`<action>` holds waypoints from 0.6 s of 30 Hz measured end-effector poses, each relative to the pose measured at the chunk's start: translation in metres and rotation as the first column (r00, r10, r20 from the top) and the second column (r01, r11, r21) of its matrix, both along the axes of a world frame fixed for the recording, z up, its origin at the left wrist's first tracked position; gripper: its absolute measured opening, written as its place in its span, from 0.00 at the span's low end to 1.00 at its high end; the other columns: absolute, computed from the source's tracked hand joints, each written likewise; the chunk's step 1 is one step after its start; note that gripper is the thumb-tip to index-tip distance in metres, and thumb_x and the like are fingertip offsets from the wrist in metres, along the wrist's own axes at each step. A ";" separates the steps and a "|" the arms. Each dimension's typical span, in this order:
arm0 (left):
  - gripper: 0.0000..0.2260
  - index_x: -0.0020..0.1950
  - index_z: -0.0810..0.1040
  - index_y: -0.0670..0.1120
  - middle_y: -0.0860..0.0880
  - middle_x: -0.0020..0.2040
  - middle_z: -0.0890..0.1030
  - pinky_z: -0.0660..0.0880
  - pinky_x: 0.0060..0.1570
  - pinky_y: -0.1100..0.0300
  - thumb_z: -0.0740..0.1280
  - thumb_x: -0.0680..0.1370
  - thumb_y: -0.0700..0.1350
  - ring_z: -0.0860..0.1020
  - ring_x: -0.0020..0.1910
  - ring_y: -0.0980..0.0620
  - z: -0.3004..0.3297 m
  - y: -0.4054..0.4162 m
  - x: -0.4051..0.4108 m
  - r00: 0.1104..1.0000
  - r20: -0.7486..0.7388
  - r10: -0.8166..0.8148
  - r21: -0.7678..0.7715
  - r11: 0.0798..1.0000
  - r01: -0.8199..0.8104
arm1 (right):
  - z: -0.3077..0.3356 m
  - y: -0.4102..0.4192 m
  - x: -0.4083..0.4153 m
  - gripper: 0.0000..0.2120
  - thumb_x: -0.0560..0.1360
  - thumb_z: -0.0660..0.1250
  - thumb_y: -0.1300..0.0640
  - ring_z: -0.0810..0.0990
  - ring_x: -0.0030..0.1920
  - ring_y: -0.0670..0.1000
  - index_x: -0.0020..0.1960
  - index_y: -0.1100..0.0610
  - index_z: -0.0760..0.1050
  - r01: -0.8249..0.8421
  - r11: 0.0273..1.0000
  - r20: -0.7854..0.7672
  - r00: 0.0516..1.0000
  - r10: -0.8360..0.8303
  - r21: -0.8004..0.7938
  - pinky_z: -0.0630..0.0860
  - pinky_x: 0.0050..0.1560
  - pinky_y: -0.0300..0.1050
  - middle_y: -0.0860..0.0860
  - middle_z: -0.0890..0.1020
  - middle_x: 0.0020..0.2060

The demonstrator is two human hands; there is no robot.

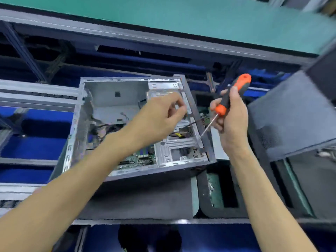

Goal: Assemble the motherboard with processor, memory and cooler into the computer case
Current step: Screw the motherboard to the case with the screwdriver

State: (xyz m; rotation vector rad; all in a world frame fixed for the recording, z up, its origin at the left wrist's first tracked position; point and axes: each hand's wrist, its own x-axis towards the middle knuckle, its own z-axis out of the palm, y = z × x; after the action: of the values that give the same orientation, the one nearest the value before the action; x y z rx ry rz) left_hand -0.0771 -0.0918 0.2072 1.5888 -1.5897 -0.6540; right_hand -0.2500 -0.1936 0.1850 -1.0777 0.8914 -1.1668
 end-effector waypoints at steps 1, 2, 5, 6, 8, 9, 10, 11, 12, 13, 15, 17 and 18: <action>0.05 0.48 0.76 0.50 0.45 0.36 0.79 0.75 0.38 0.50 0.63 0.82 0.48 0.76 0.34 0.48 -0.002 -0.005 -0.016 0.999 -0.020 -0.040 0.008 0.999 0.040 | 0.001 -0.001 -0.018 0.15 0.79 0.60 0.41 0.61 0.21 0.46 0.49 0.52 0.72 0.052 0.998 0.006 0.999 -0.053 0.017 0.56 0.21 0.35 0.51 0.76 0.30; 0.04 0.48 0.77 0.51 0.46 0.37 0.80 0.76 0.40 0.49 0.64 0.82 0.47 0.77 0.36 0.48 -0.004 -0.010 -0.031 0.996 -0.037 -0.078 0.015 0.997 0.079 | 0.001 -0.002 -0.036 0.15 0.80 0.59 0.41 0.61 0.21 0.46 0.49 0.52 0.71 0.104 0.994 0.009 0.995 -0.104 0.035 0.56 0.21 0.36 0.51 0.74 0.29; 0.04 0.49 0.77 0.51 0.47 0.38 0.81 0.77 0.40 0.52 0.64 0.81 0.44 0.78 0.37 0.49 -0.014 -0.023 -0.080 0.977 -0.087 -0.195 0.064 0.977 0.201 | -0.008 0.001 -0.084 0.14 0.82 0.58 0.43 0.61 0.20 0.47 0.50 0.54 0.69 0.243 0.968 0.031 0.969 -0.246 0.069 0.58 0.20 0.36 0.51 0.71 0.27; 0.04 0.49 0.77 0.51 0.48 0.38 0.81 0.78 0.40 0.51 0.64 0.81 0.43 0.79 0.36 0.49 -0.020 -0.026 -0.097 0.967 -0.107 -0.229 0.089 0.967 0.239 | -0.014 0.002 -0.099 0.14 0.83 0.58 0.44 0.60 0.20 0.47 0.50 0.55 0.69 0.281 0.956 0.030 0.958 -0.284 0.081 0.58 0.20 0.35 0.51 0.71 0.27; 0.05 0.49 0.76 0.51 0.49 0.38 0.81 0.78 0.39 0.52 0.63 0.80 0.41 0.80 0.35 0.49 -0.034 -0.030 -0.133 0.949 -0.132 -0.287 0.141 0.942 0.305 | -0.027 0.006 -0.128 0.14 0.82 0.59 0.43 0.61 0.22 0.48 0.50 0.54 0.69 0.343 0.934 -0.027 0.939 -0.342 0.101 0.59 0.21 0.36 0.51 0.71 0.28; 0.06 0.49 0.76 0.52 0.50 0.38 0.81 0.78 0.39 0.54 0.63 0.80 0.40 0.80 0.35 0.50 -0.043 -0.032 -0.150 0.939 -0.140 -0.314 0.176 0.926 0.335 | -0.035 0.008 -0.142 0.14 0.81 0.59 0.43 0.61 0.23 0.48 0.49 0.54 0.69 0.368 0.924 -0.069 0.929 -0.363 0.099 0.60 0.21 0.37 0.51 0.71 0.28; 0.08 0.49 0.76 0.53 0.51 0.38 0.81 0.78 0.38 0.56 0.62 0.80 0.40 0.80 0.35 0.51 -0.052 -0.034 -0.165 0.930 -0.146 -0.338 0.216 0.906 0.364 | -0.044 0.011 -0.155 0.13 0.81 0.59 0.43 0.62 0.23 0.48 0.49 0.53 0.69 0.389 0.917 -0.108 0.919 -0.379 0.088 0.60 0.22 0.37 0.50 0.72 0.28; 0.08 0.49 0.76 0.53 0.52 0.38 0.81 0.78 0.36 0.59 0.62 0.80 0.40 0.81 0.36 0.52 -0.064 -0.037 -0.179 0.922 -0.144 -0.359 0.260 0.885 0.385 | -0.052 0.014 -0.168 0.13 0.81 0.59 0.43 0.64 0.23 0.47 0.48 0.53 0.69 0.404 0.911 -0.148 0.908 -0.391 0.075 0.61 0.22 0.37 0.50 0.73 0.28; 0.09 0.49 0.76 0.53 0.53 0.39 0.81 0.77 0.35 0.61 0.61 0.79 0.39 0.81 0.37 0.53 -0.076 -0.042 -0.191 0.920 -0.126 -0.371 0.309 0.866 0.392 | -0.061 0.017 -0.179 0.12 0.81 0.59 0.43 0.65 0.24 0.46 0.48 0.52 0.69 0.415 0.908 -0.192 0.898 -0.396 0.065 0.61 0.22 0.36 0.49 0.74 0.28; 0.10 0.50 0.77 0.52 0.54 0.39 0.81 0.76 0.35 0.63 0.61 0.79 0.38 0.81 0.39 0.52 -0.091 -0.046 -0.201 0.921 -0.093 -0.378 0.363 0.848 0.385 | -0.070 0.020 -0.189 0.12 0.81 0.60 0.43 0.67 0.25 0.45 0.49 0.51 0.70 0.418 0.906 -0.235 0.889 -0.394 0.062 0.62 0.23 0.36 0.49 0.76 0.29; 0.10 0.50 0.77 0.49 0.53 0.42 0.80 0.75 0.37 0.62 0.60 0.78 0.37 0.79 0.40 0.51 -0.121 -0.056 -0.215 0.916 0.021 -0.400 0.485 0.806 0.340 | -0.087 0.026 -0.206 0.12 0.81 0.60 0.42 0.69 0.27 0.44 0.50 0.51 0.70 0.408 0.910 -0.293 0.881 -0.371 0.073 0.65 0.27 0.36 0.49 0.77 0.31; 0.10 0.50 0.79 0.47 0.49 0.46 0.81 0.78 0.43 0.57 0.62 0.76 0.36 0.79 0.42 0.50 -0.150 -0.062 -0.223 0.865 0.197 -0.461 0.575 0.769 0.279 | -0.104 0.031 -0.218 0.13 0.81 0.60 0.42 0.71 0.29 0.44 0.53 0.52 0.71 0.386 0.918 -0.313 0.886 -0.342 0.089 0.67 0.30 0.38 0.50 0.78 0.33; 0.09 0.50 0.80 0.45 0.47 0.47 0.81 0.79 0.46 0.54 0.63 0.75 0.36 0.80 0.43 0.48 -0.163 -0.063 -0.227 0.823 0.282 -0.493 0.599 0.761 0.251 | -0.111 0.033 -0.223 0.13 0.82 0.60 0.43 0.72 0.29 0.45 0.56 0.52 0.71 0.372 0.924 -0.325 0.888 -0.326 0.091 0.68 0.31 0.39 0.50 0.78 0.33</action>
State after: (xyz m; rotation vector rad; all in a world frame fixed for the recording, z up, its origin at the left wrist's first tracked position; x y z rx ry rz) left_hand -0.3039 -0.1549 0.0445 1.9185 -2.2433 -1.1156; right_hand -0.4726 -0.1606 0.0741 -1.0118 1.4428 -1.2198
